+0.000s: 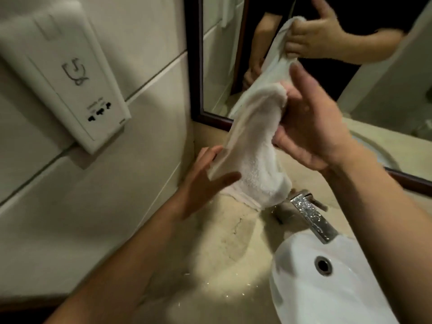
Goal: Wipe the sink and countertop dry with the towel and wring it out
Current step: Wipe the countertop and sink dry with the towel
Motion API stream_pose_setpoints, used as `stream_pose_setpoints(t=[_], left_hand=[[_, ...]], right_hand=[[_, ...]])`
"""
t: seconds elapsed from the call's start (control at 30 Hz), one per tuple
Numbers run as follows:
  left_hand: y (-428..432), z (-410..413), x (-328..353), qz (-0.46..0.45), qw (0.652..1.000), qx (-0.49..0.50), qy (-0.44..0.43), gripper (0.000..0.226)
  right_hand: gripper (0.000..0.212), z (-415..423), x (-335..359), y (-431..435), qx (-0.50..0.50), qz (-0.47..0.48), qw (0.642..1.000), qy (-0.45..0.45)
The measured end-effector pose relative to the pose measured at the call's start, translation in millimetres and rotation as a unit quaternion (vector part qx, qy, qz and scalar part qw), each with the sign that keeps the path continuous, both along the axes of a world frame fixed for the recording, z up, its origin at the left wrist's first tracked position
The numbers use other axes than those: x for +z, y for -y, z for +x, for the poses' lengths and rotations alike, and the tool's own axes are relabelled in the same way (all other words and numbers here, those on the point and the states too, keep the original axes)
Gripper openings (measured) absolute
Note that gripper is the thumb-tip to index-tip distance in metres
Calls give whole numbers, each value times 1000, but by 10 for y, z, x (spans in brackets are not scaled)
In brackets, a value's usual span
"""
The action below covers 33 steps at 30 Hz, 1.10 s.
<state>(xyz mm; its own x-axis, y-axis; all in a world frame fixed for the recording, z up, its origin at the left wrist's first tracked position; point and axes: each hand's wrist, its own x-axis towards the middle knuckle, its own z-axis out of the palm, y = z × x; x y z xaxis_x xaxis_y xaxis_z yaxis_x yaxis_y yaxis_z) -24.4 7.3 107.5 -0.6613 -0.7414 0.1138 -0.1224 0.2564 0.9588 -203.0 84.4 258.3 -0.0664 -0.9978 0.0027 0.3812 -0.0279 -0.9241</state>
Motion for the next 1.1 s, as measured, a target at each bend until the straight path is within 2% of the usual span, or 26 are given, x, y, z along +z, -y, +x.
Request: stream_pose_setpoints(t=[0.07, 0.1, 0.13, 0.2, 0.27, 0.33, 0.37, 0.43, 0.5, 0.57, 0.6, 0.67, 0.73, 0.77, 0.83, 0.9, 0.97, 1.0, 1.03, 1.1], left_hand=[[-81, -28, 175, -26, 1000, -18, 0, 70], [-120, -51, 255, -24, 1000, -12, 0, 65], [-155, -84, 322, -19, 1000, 7, -4, 54], [-222, -152, 436, -17, 998, 68, 0, 11], [-277, -165, 489, 16, 995, 94, 3, 18], [-359, -123, 535, 87, 992, 81, -32, 21], [-400, -104, 531, 92, 992, 79, -41, 21], [-455, -67, 519, 54, 991, 124, -21, 21], [-503, 7, 582, -35, 985, 171, 3, 22], [-560, 139, 719, -157, 975, 132, 82, 22], [-585, 204, 774, -202, 963, 81, 160, 31], [-631, 299, 809, -238, 910, -4, 340, 52], [-695, 327, 753, -244, 850, -16, 467, 39], [-704, 349, 699, -238, 837, -5, 493, 30], [-709, 452, 548, -198, 855, 39, 478, 20], [-731, 574, 338, -103, 919, 79, 371, 16], [-788, 659, 44, -3, 960, 112, 259, 9], [-800, 685, -148, 31, 964, 131, 229, 20], [-780, 711, -361, 53, 963, 143, 220, 41], [-732, 703, -756, 47, 952, 123, 277, 85]], right_hand=[[71, -7, 293, -15, 17, -39, 999, 31], [72, 4, 418, -13, 8, -43, 999, 2], [69, 15, 523, 3, -13, -35, 998, -54], [63, 22, 664, 38, -64, 11, 978, -198], [69, -43, 703, 5, -92, 38, 951, -293], [84, -154, 689, -95, -99, 51, 933, -342], [83, -243, 662, -145, -101, 53, 926, -359], [61, -421, 605, -231, -89, 54, 899, -426], [48, -551, 536, -301, -81, 50, 850, -517], [50, -603, 456, -377, -64, 35, 824, -561], [51, -609, 396, -393, -54, 30, 821, -568], [48, -597, 251, -391, -38, 25, 815, -577], [45, -559, 118, -383, -12, 20, 803, -596], [42, -533, 46, -376, 4, 17, 795, -607], [37, -479, -140, -364, 28, 18, 799, -601], [38, -458, -425, -349, 41, 51, 818, -571], [55, -472, -774, -329, 61, 101, 820, -560], [71, -483, -946, -329, 76, 133, 816, -557], [87, -499, -1139, -313, 101, 167, 803, -563], [96, -548, -1534, -282, 151, 227, 747, -606]])
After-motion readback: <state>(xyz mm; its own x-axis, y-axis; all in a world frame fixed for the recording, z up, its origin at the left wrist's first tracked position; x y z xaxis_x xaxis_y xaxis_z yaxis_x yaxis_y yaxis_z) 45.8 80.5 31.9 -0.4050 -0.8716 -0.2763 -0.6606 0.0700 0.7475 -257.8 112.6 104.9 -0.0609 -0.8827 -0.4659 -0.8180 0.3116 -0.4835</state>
